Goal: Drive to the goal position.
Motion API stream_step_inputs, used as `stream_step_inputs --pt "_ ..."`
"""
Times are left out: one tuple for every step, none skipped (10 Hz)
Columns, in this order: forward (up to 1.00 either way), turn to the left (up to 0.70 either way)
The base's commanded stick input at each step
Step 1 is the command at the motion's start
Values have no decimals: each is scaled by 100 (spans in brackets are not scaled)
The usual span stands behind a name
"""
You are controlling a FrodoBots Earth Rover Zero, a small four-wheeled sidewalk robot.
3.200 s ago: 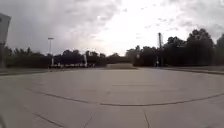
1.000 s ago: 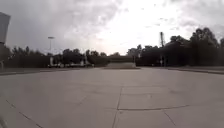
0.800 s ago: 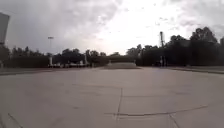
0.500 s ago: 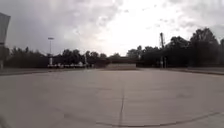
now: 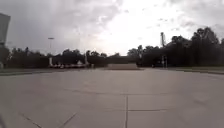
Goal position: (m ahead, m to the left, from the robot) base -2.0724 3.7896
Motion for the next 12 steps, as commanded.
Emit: stream_step_inputs --pt "70 -1" --pt "70 -1" --pt "70 -1" --pt "70 -1" --pt "70 -1" --pt "70 -1" --pt "70 -1" --pt "70 -1" --pt "70 -1" --pt "70 -1" --pt "70 -1" --pt "70 -1"
